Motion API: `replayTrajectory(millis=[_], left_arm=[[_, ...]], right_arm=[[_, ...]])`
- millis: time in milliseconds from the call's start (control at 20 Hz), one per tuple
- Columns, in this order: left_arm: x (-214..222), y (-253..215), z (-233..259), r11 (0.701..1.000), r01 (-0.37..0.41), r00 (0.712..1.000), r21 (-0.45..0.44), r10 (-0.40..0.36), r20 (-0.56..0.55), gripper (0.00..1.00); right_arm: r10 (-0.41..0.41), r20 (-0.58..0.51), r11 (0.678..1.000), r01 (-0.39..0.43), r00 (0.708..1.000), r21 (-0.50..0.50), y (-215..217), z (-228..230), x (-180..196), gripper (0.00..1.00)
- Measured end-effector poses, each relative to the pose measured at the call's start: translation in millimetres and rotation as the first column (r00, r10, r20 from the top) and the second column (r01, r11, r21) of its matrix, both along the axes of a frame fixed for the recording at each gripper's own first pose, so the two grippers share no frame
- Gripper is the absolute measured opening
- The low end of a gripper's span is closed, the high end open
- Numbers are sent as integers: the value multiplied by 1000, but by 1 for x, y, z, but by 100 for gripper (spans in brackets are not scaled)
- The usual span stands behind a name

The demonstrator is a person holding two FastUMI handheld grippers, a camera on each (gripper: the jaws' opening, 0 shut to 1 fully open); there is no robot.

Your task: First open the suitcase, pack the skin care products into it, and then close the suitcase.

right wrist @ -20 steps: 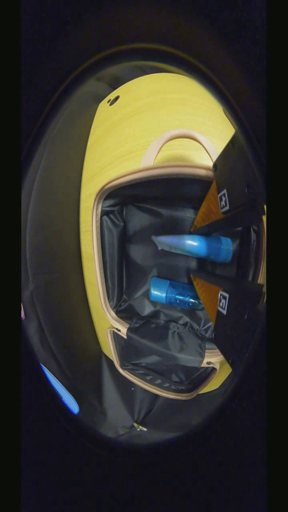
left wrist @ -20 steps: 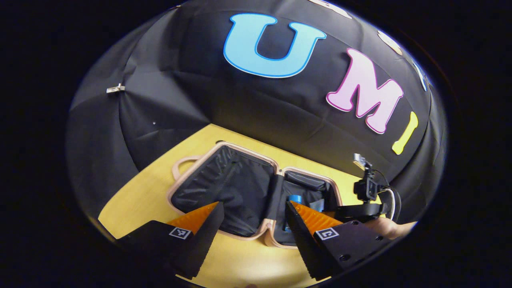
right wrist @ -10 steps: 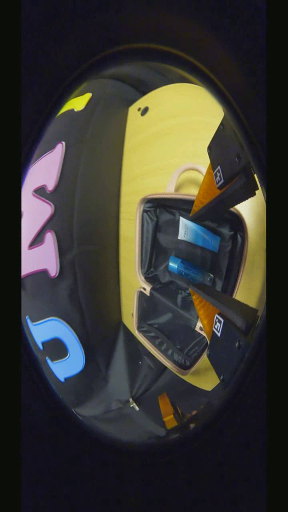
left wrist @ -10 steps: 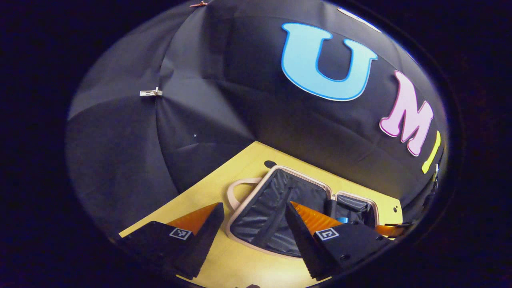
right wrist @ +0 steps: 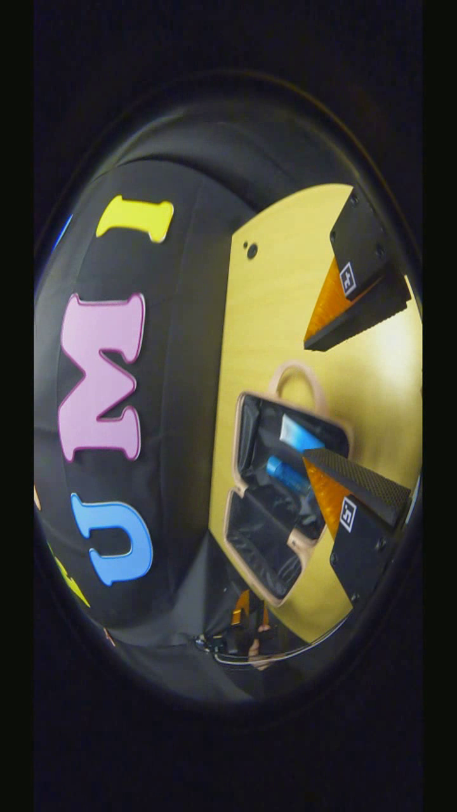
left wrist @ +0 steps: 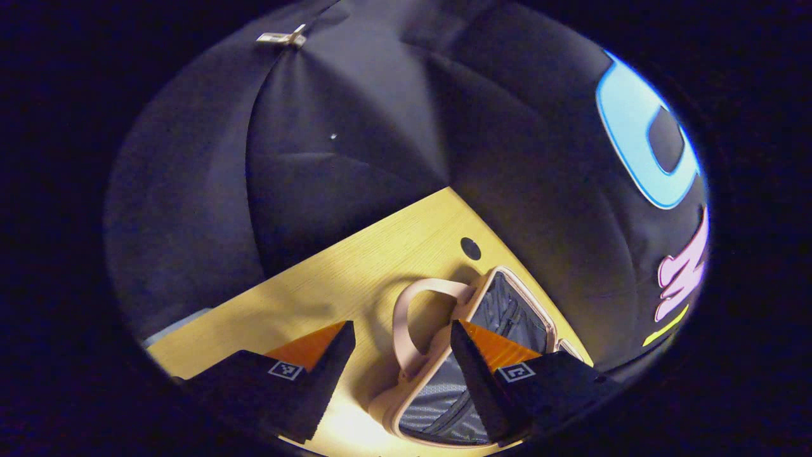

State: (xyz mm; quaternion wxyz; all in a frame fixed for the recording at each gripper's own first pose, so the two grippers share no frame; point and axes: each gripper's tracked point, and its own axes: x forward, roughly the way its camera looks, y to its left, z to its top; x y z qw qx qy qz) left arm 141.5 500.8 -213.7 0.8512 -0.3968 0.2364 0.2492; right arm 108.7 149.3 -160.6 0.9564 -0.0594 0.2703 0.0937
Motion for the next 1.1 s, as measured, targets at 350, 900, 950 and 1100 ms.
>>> replayTrajectory(millis=[350,900,950,1100], left_arm=[[46,7,-28,977,16,999,-212,-7,40,80],[42,-3,22,997,77,997,30,-77,6,11],[42,-9,39,994,84,996,65,-85,21,10],[42,-42,120,990,77,986,119,-93,137,8]], right_arm=[[-121,-138,992,123,983,9,-35,-35,-54,98],[-109,-152,991,119,982,62,-32,-39,-49,98],[-103,-151,991,114,983,67,-30,-39,-48,98],[-71,-117,995,78,991,61,-32,-34,-45,98]])
